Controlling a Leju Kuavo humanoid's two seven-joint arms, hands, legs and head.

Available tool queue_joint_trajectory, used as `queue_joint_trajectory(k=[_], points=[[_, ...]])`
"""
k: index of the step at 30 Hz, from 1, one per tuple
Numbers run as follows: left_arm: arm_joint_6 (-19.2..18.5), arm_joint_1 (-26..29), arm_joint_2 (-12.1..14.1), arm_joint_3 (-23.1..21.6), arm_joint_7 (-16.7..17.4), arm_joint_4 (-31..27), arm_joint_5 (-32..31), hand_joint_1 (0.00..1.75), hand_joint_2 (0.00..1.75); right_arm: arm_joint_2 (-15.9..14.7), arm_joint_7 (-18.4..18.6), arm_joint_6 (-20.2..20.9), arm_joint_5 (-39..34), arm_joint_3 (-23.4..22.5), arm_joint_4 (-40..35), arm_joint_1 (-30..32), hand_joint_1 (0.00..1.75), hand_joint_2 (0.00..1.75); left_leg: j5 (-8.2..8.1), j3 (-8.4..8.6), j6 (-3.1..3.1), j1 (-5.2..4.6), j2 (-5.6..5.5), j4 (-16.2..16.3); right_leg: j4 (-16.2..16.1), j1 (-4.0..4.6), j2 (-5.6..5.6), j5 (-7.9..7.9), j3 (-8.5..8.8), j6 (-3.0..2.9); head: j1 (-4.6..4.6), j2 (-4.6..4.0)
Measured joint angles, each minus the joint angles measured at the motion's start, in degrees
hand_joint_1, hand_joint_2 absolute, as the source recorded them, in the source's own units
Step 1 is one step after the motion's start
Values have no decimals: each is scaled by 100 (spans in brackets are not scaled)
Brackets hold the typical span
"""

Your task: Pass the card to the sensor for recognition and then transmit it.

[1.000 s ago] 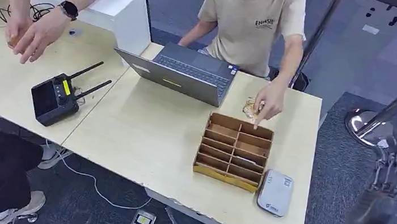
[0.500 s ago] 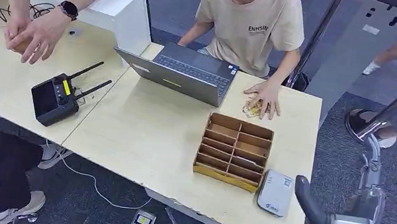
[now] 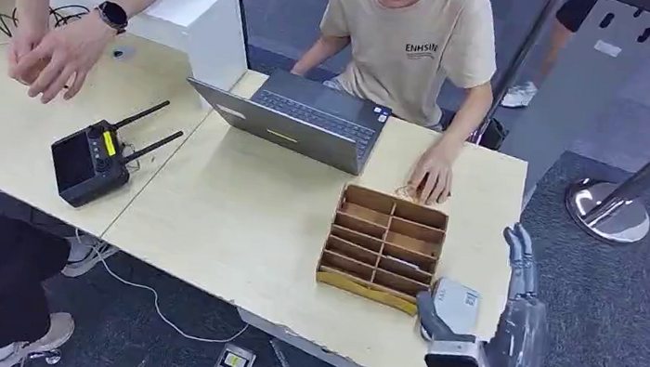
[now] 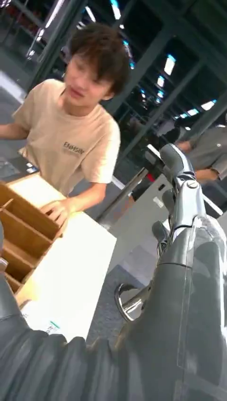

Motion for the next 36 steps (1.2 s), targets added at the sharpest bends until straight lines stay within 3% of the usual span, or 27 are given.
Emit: queue_joint_trajectory(k=[9,18,20,21,22,25,33,34,35,36], points=[[-24,0,-2,-2,-15,0,-59,0,0,0,-46,-4,298,387,617,-312,0,175,0,-1,0,0,1,0,0,0,0,0,0,0,2,0],[-59,-32,-42,-2,-35,0,-103,0,0,0,157,105,809,538,1161,-629,0,175,0,0,0,0,1,0,0,0,0,0,0,0,2,0],[-74,-43,-52,-2,-35,0,-105,0,0,0,160,127,828,555,1239,-668,120,175,0,0,0,0,0,0,0,0,0,0,-1,0,0,0],[-74,-49,-59,-2,-35,0,-105,0,0,0,162,131,831,562,1277,-686,120,175,0,0,0,0,1,0,0,0,0,0,-1,0,2,0],[-74,-56,-66,-2,-35,0,-105,0,0,0,168,138,831,568,1318,-699,150,175,0,0,0,0,1,0,0,0,0,0,-1,0,2,0],[-74,-62,-81,-2,-35,0,-105,0,0,0,175,144,833,584,1408,-728,162,175,0,0,0,0,1,0,0,0,0,0,-1,0,2,0],[-90,-72,-120,-2,-35,0,-109,0,0,-2,179,188,835,595,1581,-764,157,175,0,1,0,0,1,0,0,0,0,0,-1,0,2,0],[-92,-72,-122,-4,-35,0,-109,0,0,-2,184,190,835,595,1602,-765,154,175,0,0,0,0,1,0,0,0,0,0,-1,0,2,0],[-92,-72,-127,-4,-35,0,-109,0,0,-2,192,195,835,595,1618,-766,131,175,0,0,0,0,1,0,0,0,0,0,-1,0,2,0],[-92,-73,-127,-4,-35,0,-111,0,0,-2,197,201,833,595,1635,-767,131,175,0,1,0,0,1,1,0,0,0,0,-1,0,2,0]])
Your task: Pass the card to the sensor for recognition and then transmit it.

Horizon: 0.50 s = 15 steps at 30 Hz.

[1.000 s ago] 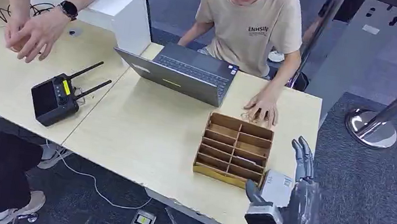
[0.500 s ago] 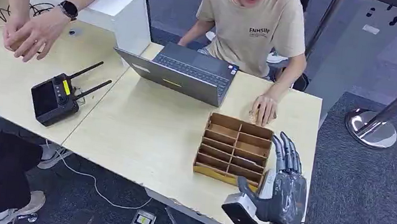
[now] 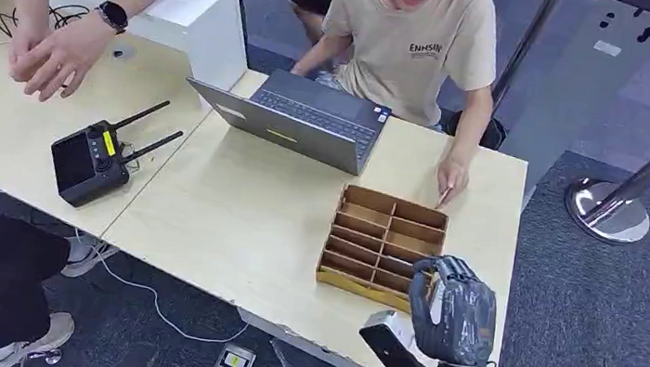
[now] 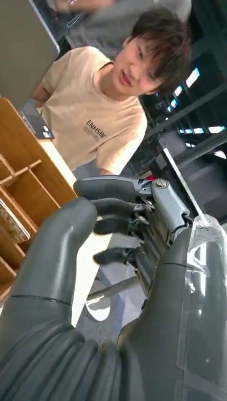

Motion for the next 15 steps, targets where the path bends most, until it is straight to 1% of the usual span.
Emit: queue_joint_trajectory(k=[1,2,3,4,5,7,8,9,12,15], points=[[0,0,-2,0,0,0,-2,0,0,0,7,9,2,0,18,-1,129,175,0,0,0,0,0,0,0,0,0,0,0,0,0,0],[-2,0,-7,0,0,0,-4,0,0,0,20,26,2,0,20,0,110,175,0,0,0,0,0,0,0,0,0,0,0,0,0,0],[-2,0,-9,0,2,0,-7,0,0,-2,31,39,6,0,22,0,110,175,0,0,0,0,0,0,0,0,0,0,0,0,-2,0],[-4,-1,-9,0,2,0,-15,0,0,-2,33,46,11,0,22,0,52,175,0,0,0,0,0,0,0,0,0,0,-1,0,0,0],[-11,-2,-11,-2,4,0,-26,0,0,-6,37,50,13,0,31,0,0,175,0,-1,0,0,0,0,0,0,0,0,-1,0,-2,0],[-15,-4,-15,-7,9,0,-31,0,0,-9,48,59,17,0,53,0,0,175,0,0,0,0,0,0,0,0,0,0,-1,0,0,0],[-15,-4,-17,-7,9,0,-31,0,0,-15,48,64,22,0,59,-1,7,175,0,-1,0,0,0,0,0,0,0,0,-1,0,0,0],[-18,-4,-20,-7,9,0,-35,0,0,-20,50,64,24,0,61,0,9,175,0,0,0,0,0,0,0,0,0,0,-1,0,0,0],[-17,-6,-24,-9,24,0,-46,0,0,-28,66,64,28,0,72,0,0,175,0,-1,0,0,0,0,0,0,0,0,-1,0,0,0],[-17,-8,-31,-9,24,0,-48,0,0,-33,66,68,44,0,77,0,0,175,0,0,0,0,0,0,0,0,0,0,-1,0,0,0]])
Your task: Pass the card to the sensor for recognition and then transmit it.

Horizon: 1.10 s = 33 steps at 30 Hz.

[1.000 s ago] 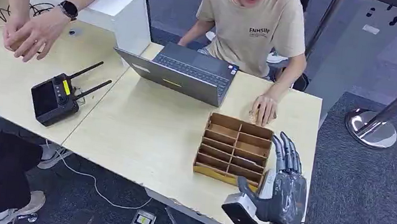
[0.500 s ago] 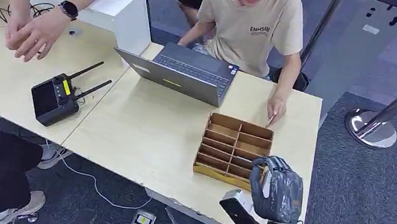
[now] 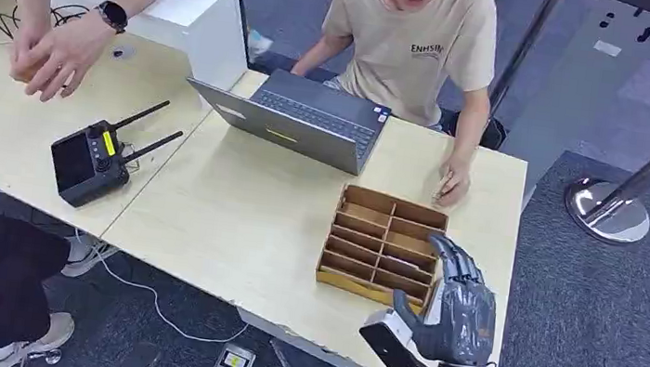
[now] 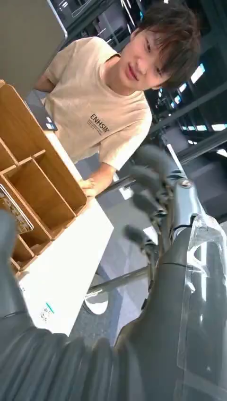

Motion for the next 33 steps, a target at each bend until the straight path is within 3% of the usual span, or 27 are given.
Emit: queue_joint_trajectory(k=[1,8,13,16,18,19,20,24,29,33], points=[[0,-1,0,0,0,0,-2,0,0,0,0,5,4,0,0,0,7,175,0,0,0,0,0,0,0,0,0,0,0,0,0,0],[0,-6,-11,-4,4,0,-15,0,0,-2,0,31,22,0,31,0,7,175,0,0,0,0,0,0,0,0,0,0,0,0,0,0],[0,-8,-17,-9,4,0,-20,0,0,-4,0,48,22,0,39,0,24,175,0,0,0,0,0,0,0,0,0,0,0,0,0,0],[0,-10,-17,-11,7,0,-35,0,0,-7,0,57,20,0,52,-1,26,175,0,-1,0,0,0,0,0,0,0,0,0,0,0,0],[0,-12,-17,-11,7,0,-35,0,0,-7,0,66,15,0,55,-4,47,175,0,0,0,0,0,0,0,0,0,0,0,0,0,0],[0,-14,-20,-13,7,0,-37,0,0,-7,0,72,15,0,61,-7,47,175,0,0,0,0,0,0,0,0,0,0,0,0,0,0],[0,-15,-20,-13,7,0,-39,0,0,-7,0,72,13,0,70,-12,66,175,0,0,0,0,0,0,0,0,0,0,0,0,0,0],[0,-22,-20,-33,9,0,-42,0,0,-7,-2,72,-4,0,83,-25,59,175,0,-2,0,0,0,0,0,0,0,0,0,0,0,0],[0,-43,-22,-85,11,0,-44,0,0,-4,-15,72,-39,-2,133,-64,70,175,0,-1,0,0,0,0,0,0,0,0,0,0,0,0],[0,-45,-24,-101,11,0,-44,0,0,-4,-26,68,-46,-2,133,-67,54,175,0,-1,0,0,0,0,0,0,0,0,-1,0,0,0]])
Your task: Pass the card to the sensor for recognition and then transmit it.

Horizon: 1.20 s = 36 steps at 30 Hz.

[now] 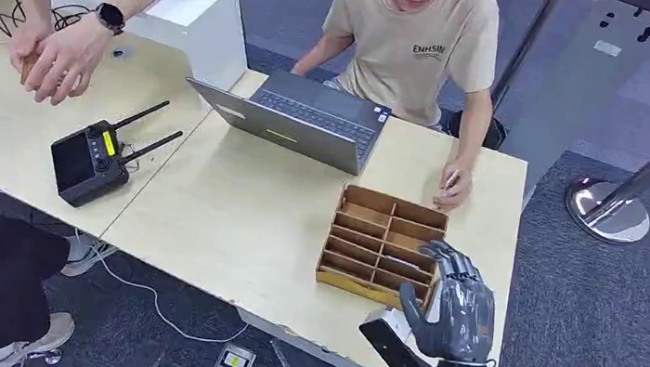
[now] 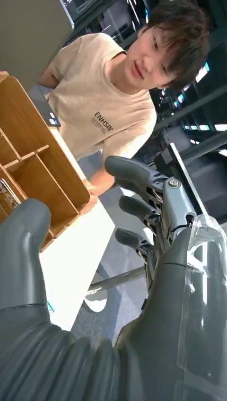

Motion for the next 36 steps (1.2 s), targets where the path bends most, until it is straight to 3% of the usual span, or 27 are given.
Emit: queue_joint_trajectory(k=[9,11,17,22,30,31,32,34,36], points=[[-33,-19,-2,-7,68,0,-57,0,0,0,-26,15,-7,-24,81,-65,54,175,0,0,0,0,0,0,0,0,0,0,1,0,0,0],[-33,-20,-2,-7,68,0,-59,0,0,0,-28,17,-7,-24,98,-75,68,175,0,0,0,0,0,0,0,0,0,0,0,0,-2,0],[-54,-49,-2,-39,74,0,-111,0,0,2,-188,98,-9,-30,258,-224,72,175,0,0,0,0,0,0,0,0,0,0,0,0,0,0],[-77,-74,-11,-52,96,0,-149,0,0,13,-332,120,-20,-79,551,-372,98,175,0,0,0,0,0,0,0,0,0,0,1,0,0,0],[-81,-101,-22,-94,111,0,-199,0,0,98,-514,114,-129,-131,1069,-553,98,175,0,-1,0,0,-1,0,0,0,0,0,0,0,0,0],[-81,-103,-22,-103,116,0,-210,0,0,107,-529,114,-148,-142,1141,-567,106,175,0,0,0,0,-1,0,0,0,0,0,0,0,0,0],[-81,-105,-22,-109,133,0,-212,0,0,122,-555,111,-162,-153,1191,-572,127,175,0,-1,0,0,0,0,0,0,0,0,0,0,0,0],[-85,-105,-22,-138,188,0,-225,0,0,151,-603,111,-190,-186,1307,-603,120,175,0,-1,0,0,-1,0,0,0,0,0,0,0,0,0],[-85,-107,-22,-146,188,0,-254,0,0,173,-642,116,-232,-223,1462,-629,94,175,0,-1,0,0,-1,0,0,0,0,0,1,0,2,0]])
